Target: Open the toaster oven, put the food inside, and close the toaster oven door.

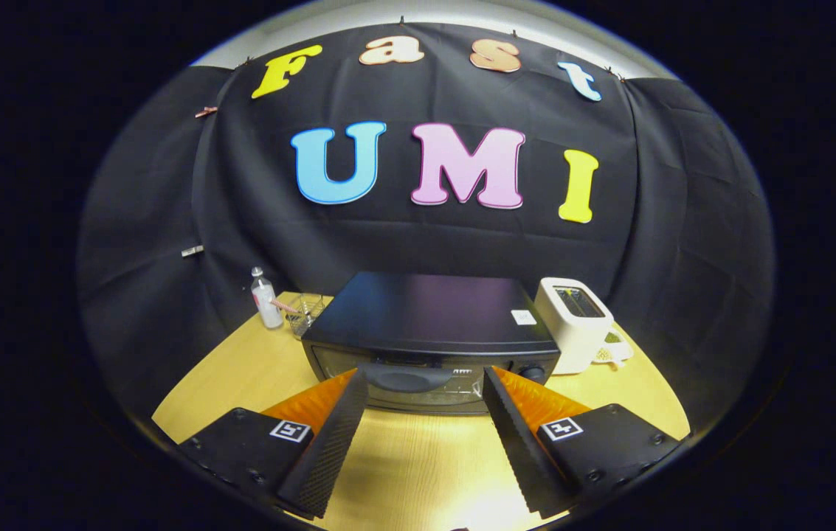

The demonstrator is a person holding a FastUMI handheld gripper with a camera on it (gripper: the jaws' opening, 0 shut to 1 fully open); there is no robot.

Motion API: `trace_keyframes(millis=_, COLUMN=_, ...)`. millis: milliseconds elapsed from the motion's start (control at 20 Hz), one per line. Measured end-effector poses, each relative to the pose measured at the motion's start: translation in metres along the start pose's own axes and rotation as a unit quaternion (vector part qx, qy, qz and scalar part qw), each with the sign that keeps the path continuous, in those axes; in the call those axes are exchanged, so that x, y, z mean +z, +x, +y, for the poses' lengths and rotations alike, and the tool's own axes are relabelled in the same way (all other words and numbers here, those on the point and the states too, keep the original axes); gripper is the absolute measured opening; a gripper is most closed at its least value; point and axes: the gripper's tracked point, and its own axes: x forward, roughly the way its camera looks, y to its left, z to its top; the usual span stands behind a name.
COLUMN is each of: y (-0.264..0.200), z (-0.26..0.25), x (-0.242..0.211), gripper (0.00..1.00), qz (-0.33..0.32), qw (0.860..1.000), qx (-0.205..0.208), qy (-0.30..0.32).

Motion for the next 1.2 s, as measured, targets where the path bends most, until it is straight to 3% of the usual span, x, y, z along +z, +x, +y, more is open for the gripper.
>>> trace_keyframes(millis=600, y=-0.084, z=-0.044, x=0.122, gripper=0.97, qz=-0.101, qw=0.994, qx=-0.034, qy=0.026)
trace_keyframes(millis=1200, y=-0.098, z=-0.043, x=0.139, gripper=0.96, qz=-0.116, qw=0.992, qx=-0.053, qy=0.000)
